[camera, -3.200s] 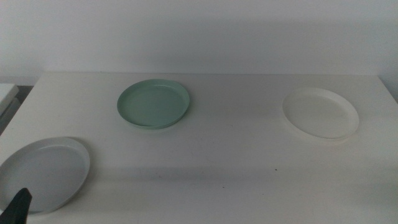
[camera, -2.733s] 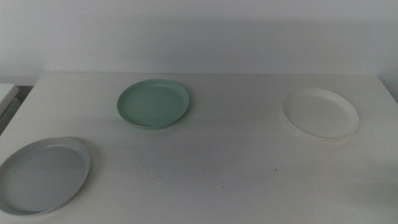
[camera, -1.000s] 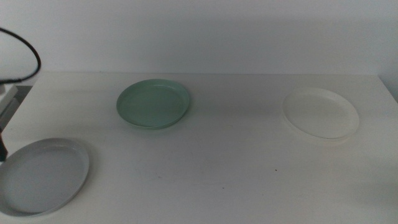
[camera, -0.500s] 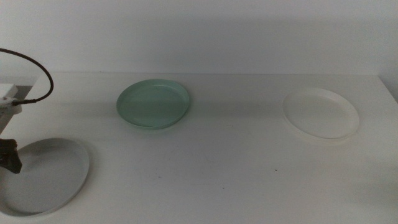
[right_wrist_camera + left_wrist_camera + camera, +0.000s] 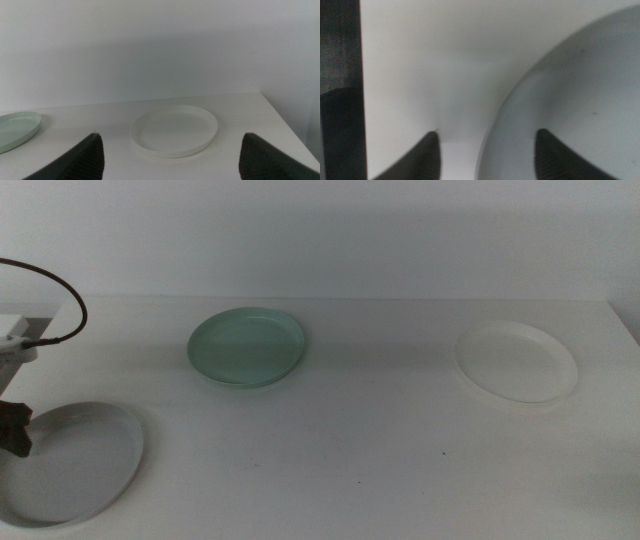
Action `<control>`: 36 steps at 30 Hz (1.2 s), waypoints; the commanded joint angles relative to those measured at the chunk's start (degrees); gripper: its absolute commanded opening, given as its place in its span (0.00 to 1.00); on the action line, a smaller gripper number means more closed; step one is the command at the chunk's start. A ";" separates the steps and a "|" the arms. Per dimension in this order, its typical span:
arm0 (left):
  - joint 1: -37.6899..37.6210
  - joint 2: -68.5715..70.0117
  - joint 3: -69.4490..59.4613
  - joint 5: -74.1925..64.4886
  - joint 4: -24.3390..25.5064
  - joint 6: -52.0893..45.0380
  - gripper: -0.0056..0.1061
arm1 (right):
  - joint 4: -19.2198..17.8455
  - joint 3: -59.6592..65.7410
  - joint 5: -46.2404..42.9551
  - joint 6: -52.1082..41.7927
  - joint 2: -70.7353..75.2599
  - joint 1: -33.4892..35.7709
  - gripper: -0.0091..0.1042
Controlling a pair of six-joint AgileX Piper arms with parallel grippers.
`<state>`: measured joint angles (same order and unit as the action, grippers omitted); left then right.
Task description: Stack the three bowls on top of each other.
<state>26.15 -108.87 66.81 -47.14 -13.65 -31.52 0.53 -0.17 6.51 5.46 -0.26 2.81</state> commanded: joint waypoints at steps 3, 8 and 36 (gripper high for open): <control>0.09 0.09 0.22 0.32 -1.17 -0.10 0.41 | -0.15 0.17 -0.48 -0.17 0.26 -0.25 0.77; 0.09 0.09 0.22 -0.31 -1.17 -0.10 0.13 | -0.15 0.17 -0.48 -0.17 0.26 -0.25 0.77; -22.76 13.22 9.77 -17.83 -5.39 16.62 0.03 | -0.15 0.17 -0.48 -0.17 0.26 -0.25 0.77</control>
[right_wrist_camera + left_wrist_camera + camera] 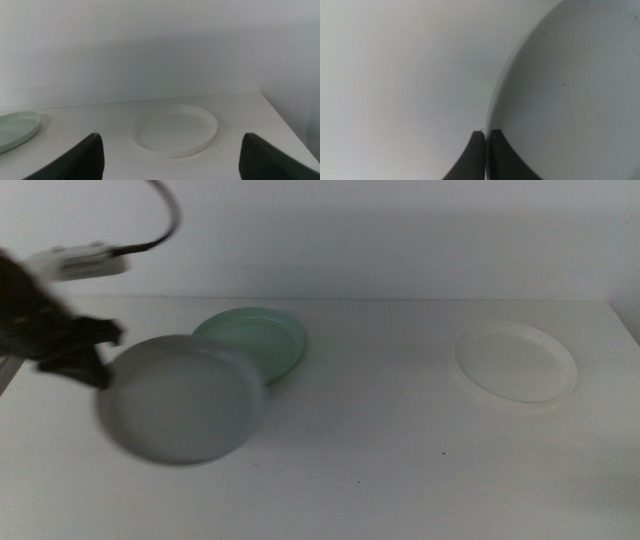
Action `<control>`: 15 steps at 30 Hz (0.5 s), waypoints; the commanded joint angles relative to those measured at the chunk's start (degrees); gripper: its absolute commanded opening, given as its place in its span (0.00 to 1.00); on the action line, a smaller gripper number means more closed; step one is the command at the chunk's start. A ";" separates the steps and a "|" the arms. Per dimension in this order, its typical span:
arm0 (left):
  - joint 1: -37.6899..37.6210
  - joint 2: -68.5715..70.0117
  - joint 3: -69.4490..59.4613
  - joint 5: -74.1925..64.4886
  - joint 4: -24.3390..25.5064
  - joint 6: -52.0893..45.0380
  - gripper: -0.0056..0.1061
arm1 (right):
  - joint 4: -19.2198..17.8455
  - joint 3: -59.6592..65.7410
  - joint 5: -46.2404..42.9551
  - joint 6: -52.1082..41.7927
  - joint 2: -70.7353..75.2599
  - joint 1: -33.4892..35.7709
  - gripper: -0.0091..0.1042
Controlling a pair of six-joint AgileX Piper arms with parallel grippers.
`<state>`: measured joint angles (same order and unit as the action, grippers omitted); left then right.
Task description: Stack the three bowls on top of each other.
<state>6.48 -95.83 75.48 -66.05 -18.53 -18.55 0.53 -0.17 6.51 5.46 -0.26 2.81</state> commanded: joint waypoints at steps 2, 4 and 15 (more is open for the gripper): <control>-8.30 -0.55 1.89 4.44 -0.48 7.29 0.03 | -0.15 0.17 -0.48 -0.17 0.26 -0.25 0.77; -12.99 -1.77 2.51 7.58 -0.22 9.67 0.03 | -0.15 0.17 -0.48 -0.17 0.26 -0.25 0.77; -24.57 -11.93 9.88 11.13 -1.66 15.29 0.03 | -0.15 0.17 -0.48 -0.17 0.26 -0.25 0.77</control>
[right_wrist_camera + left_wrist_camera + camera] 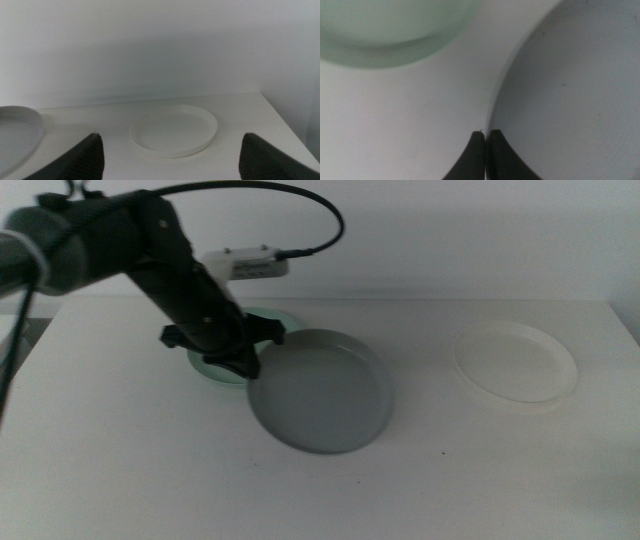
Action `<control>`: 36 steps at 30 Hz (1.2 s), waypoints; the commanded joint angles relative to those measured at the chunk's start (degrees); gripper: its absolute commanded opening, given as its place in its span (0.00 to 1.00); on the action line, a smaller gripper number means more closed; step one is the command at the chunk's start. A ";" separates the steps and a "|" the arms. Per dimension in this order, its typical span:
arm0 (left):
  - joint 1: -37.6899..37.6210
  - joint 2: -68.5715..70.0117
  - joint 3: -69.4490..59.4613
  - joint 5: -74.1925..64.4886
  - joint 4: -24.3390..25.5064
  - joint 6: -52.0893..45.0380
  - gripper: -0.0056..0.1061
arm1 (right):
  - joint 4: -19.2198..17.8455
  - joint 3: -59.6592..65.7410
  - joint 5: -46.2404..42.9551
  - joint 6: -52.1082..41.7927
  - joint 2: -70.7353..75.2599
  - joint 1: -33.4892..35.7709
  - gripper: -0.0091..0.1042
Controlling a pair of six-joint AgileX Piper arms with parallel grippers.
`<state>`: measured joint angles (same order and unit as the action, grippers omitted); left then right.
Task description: Stack the three bowls on top of each other.
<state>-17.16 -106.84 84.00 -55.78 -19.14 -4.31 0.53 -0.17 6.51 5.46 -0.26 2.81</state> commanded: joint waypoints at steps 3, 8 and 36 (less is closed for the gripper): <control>-2.20 -3.22 2.65 1.87 -1.05 1.19 0.03 | -0.15 0.17 -0.48 -0.17 0.26 -0.25 0.77; -2.44 -6.01 2.78 4.29 -2.40 1.19 0.03 | -0.15 0.17 -0.48 -0.17 0.26 -0.25 0.77; -2.83 -12.05 2.99 8.10 -7.78 -7.37 0.36 | -0.15 0.17 -0.48 -0.17 0.26 -0.25 0.77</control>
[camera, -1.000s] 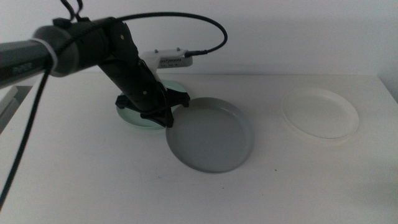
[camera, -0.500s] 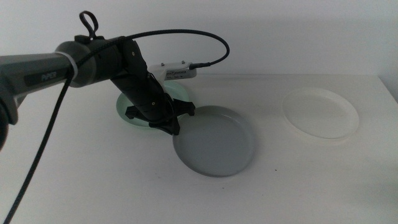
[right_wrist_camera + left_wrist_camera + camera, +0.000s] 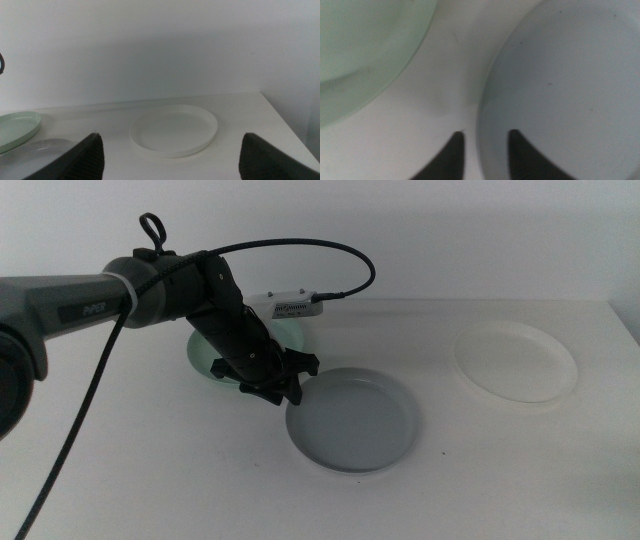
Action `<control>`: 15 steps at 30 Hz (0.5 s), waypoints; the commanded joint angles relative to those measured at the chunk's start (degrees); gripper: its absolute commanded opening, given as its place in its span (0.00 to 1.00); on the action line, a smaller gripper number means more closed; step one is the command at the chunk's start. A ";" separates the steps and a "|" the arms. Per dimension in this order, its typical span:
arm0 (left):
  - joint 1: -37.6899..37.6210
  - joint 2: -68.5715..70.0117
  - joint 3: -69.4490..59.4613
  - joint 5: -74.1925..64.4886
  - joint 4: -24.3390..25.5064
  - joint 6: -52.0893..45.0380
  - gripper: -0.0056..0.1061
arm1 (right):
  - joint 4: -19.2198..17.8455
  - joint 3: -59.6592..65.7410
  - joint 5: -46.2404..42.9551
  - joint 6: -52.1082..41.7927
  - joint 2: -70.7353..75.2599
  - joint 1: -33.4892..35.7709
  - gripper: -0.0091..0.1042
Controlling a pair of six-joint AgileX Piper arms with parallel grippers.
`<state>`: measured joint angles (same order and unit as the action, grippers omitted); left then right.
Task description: Stack the three bowls on top of each other.
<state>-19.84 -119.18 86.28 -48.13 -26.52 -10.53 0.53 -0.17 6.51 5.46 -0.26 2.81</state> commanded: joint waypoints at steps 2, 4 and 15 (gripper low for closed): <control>-0.15 0.29 0.82 -0.10 -0.51 -1.55 0.47 | -0.15 0.17 -0.48 -0.17 0.26 -0.25 0.77; 0.26 0.77 1.86 -2.34 0.02 -1.43 0.65 | -0.15 0.17 -0.48 -0.17 0.26 -0.25 0.77; 6.03 12.51 10.98 -10.55 17.23 11.74 0.89 | -0.15 0.17 -0.48 -0.17 0.26 -0.25 0.77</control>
<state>-14.69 -108.69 96.54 -57.65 -13.16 -2.63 0.53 -0.17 6.51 5.46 -0.26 2.81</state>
